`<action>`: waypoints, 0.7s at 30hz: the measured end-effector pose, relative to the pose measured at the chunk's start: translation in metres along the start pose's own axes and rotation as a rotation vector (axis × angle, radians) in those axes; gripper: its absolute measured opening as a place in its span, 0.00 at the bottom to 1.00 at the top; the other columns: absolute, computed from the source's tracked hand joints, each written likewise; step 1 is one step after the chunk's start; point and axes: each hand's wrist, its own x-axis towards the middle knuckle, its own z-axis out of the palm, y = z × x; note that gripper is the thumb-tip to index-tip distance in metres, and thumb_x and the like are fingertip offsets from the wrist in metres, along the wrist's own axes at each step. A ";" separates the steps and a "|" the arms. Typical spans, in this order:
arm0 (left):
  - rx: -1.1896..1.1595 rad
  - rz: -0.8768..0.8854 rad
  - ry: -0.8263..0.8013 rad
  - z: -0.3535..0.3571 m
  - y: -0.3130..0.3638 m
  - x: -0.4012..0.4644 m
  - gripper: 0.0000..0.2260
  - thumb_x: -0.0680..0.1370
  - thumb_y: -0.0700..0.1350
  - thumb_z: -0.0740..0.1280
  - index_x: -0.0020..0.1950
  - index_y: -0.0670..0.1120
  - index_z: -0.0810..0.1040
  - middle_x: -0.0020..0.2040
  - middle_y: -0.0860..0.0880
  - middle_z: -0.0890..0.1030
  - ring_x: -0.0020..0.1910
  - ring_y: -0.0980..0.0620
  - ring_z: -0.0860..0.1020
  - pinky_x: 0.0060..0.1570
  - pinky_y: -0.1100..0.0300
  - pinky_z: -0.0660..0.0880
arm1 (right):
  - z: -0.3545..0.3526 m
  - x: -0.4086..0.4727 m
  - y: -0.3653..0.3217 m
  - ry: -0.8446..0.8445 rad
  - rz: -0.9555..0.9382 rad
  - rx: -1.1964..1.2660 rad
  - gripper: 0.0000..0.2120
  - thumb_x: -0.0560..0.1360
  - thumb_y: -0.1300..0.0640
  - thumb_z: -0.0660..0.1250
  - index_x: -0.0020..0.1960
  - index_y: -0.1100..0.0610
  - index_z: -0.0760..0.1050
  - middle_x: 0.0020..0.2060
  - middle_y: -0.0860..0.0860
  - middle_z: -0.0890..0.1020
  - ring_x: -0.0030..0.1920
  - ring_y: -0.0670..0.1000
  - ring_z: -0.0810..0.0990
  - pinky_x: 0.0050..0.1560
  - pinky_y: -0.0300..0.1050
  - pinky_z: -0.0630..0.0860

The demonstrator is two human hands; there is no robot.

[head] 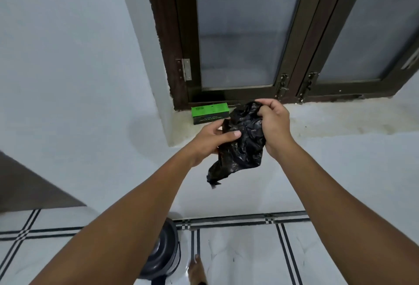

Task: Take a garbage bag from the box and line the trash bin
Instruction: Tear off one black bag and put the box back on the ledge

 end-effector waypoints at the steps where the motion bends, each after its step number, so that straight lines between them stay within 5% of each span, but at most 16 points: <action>1: -0.019 -0.004 0.018 0.002 -0.004 -0.013 0.22 0.80 0.45 0.75 0.73 0.51 0.77 0.58 0.45 0.88 0.54 0.49 0.87 0.49 0.57 0.84 | -0.005 -0.009 0.001 -0.011 0.017 -0.014 0.13 0.76 0.67 0.60 0.48 0.54 0.80 0.45 0.53 0.84 0.46 0.52 0.82 0.51 0.51 0.81; 5: -0.119 -0.045 0.104 0.004 -0.025 -0.070 0.22 0.79 0.42 0.76 0.73 0.49 0.77 0.58 0.39 0.88 0.58 0.40 0.87 0.60 0.49 0.83 | -0.022 -0.049 0.019 -0.053 0.047 -0.048 0.12 0.78 0.68 0.61 0.50 0.54 0.78 0.47 0.52 0.84 0.50 0.54 0.84 0.48 0.46 0.82; 10: -0.021 -0.110 0.219 -0.008 -0.047 -0.138 0.20 0.79 0.43 0.77 0.71 0.48 0.80 0.55 0.37 0.87 0.50 0.46 0.88 0.57 0.53 0.84 | -0.019 -0.099 0.043 -0.087 0.123 -0.109 0.10 0.78 0.64 0.66 0.54 0.52 0.76 0.53 0.53 0.83 0.53 0.54 0.83 0.56 0.51 0.82; 12: -0.051 -0.099 0.344 -0.016 -0.052 -0.157 0.18 0.79 0.42 0.76 0.68 0.47 0.81 0.56 0.37 0.86 0.48 0.47 0.87 0.53 0.55 0.85 | -0.009 -0.122 0.046 -0.204 0.111 -0.223 0.14 0.77 0.57 0.70 0.61 0.50 0.73 0.60 0.52 0.80 0.57 0.53 0.80 0.60 0.52 0.79; 15: -0.132 -0.106 0.567 -0.033 -0.057 -0.178 0.14 0.80 0.42 0.74 0.66 0.46 0.82 0.56 0.40 0.86 0.47 0.47 0.87 0.45 0.58 0.84 | 0.013 -0.165 0.049 -0.344 -0.164 -0.617 0.25 0.74 0.46 0.73 0.68 0.49 0.73 0.65 0.49 0.75 0.67 0.52 0.70 0.67 0.52 0.71; 17: -0.214 -0.108 0.661 -0.044 -0.061 -0.185 0.11 0.81 0.41 0.73 0.64 0.45 0.82 0.56 0.40 0.86 0.49 0.45 0.86 0.47 0.55 0.84 | 0.028 -0.191 0.047 -0.463 -0.278 -0.642 0.21 0.72 0.41 0.74 0.62 0.47 0.78 0.63 0.46 0.78 0.66 0.50 0.72 0.66 0.50 0.71; 21: -0.355 -0.137 0.823 -0.076 -0.073 -0.207 0.06 0.82 0.39 0.70 0.57 0.46 0.81 0.55 0.42 0.84 0.51 0.44 0.84 0.57 0.49 0.83 | 0.069 -0.242 0.048 -0.873 -0.132 -0.553 0.21 0.64 0.40 0.80 0.54 0.45 0.81 0.51 0.41 0.83 0.54 0.43 0.81 0.54 0.44 0.80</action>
